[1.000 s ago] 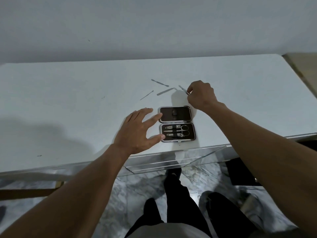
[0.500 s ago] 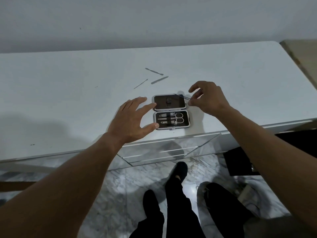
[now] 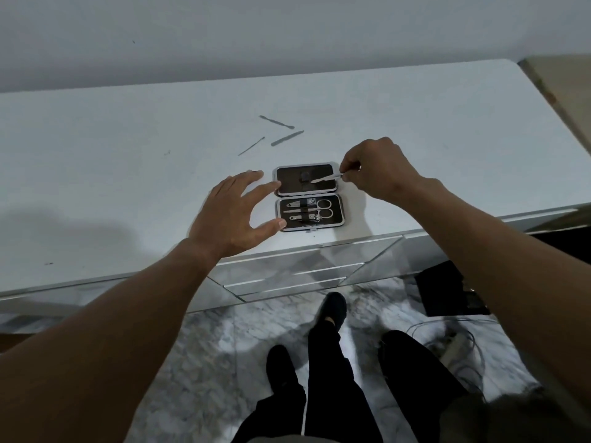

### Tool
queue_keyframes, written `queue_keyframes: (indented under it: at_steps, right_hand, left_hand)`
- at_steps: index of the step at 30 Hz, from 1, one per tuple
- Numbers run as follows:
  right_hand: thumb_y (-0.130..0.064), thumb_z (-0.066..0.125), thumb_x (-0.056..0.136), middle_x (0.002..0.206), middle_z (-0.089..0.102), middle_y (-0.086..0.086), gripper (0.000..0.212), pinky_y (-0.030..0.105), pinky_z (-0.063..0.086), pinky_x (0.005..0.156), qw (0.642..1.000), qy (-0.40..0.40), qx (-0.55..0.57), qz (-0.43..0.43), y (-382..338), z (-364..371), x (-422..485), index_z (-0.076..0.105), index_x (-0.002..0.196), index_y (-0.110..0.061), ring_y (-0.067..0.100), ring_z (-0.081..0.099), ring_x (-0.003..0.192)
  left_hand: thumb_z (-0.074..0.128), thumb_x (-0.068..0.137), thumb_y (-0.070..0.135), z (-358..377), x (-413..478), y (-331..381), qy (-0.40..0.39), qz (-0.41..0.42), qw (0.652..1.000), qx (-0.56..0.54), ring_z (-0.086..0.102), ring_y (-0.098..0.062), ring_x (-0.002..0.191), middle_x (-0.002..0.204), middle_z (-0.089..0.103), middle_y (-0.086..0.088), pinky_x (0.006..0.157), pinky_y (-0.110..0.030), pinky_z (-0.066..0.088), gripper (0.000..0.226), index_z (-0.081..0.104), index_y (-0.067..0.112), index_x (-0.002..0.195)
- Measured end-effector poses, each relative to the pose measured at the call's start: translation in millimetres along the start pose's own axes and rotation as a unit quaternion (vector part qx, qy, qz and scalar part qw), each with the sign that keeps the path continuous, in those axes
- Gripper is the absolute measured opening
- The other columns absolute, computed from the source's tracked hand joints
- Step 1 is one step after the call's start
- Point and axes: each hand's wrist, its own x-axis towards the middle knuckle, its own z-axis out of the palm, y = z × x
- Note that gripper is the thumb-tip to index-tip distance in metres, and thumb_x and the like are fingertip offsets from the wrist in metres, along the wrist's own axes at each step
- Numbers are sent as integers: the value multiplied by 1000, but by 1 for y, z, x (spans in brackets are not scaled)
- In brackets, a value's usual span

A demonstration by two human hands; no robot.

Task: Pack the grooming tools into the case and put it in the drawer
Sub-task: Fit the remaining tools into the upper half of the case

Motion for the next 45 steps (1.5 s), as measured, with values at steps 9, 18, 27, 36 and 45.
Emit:
queue_keyframes:
  at_steps: [9,18,27,36,45]
  right_hand:
    - [-11,66,84,84,75,10,13,28,47,77,1000,4,5,-3,-4,4,6,75,92,-10,24,64,78]
    - [-19,69,81,91,73,5,11,32,51,76,1000,-13,-15,-13,-14,17,17,76,88,-19,27,65,88]
    - [-13,71,80,84,74,10,9,29,53,76,999,-38,0,-19,-18,21,26,77,87,-13,26,67,82]
    - [-9,66,83,98,73,10,18,26,44,76,998,-52,-14,-29,-16,20,24,75,99,-12,27,64,95]
    - [-9,65,83,93,73,11,15,24,41,71,998,-56,-13,-23,-19,24,26,75,91,-16,28,65,89]
  left_hand:
    - [45,81,72,-1,2,-1,2,-1,1000,-6,36,-22,139,150,42,-2,112,-46,31,70,45,35,141]
    - [47,81,70,-1,1,1,9,-1,1000,-7,36,-22,139,150,43,-2,112,-46,32,70,47,33,140]
    - [48,82,70,2,2,-1,13,3,1000,-6,37,-22,139,149,43,-2,112,-45,31,69,48,33,140]
    - [48,82,72,1,1,-2,13,2,1000,-3,37,-21,139,149,43,-1,112,-44,31,70,46,34,140]
    - [49,81,71,1,1,-2,12,-1,1000,-2,35,-19,139,150,41,0,113,-40,27,70,45,35,141]
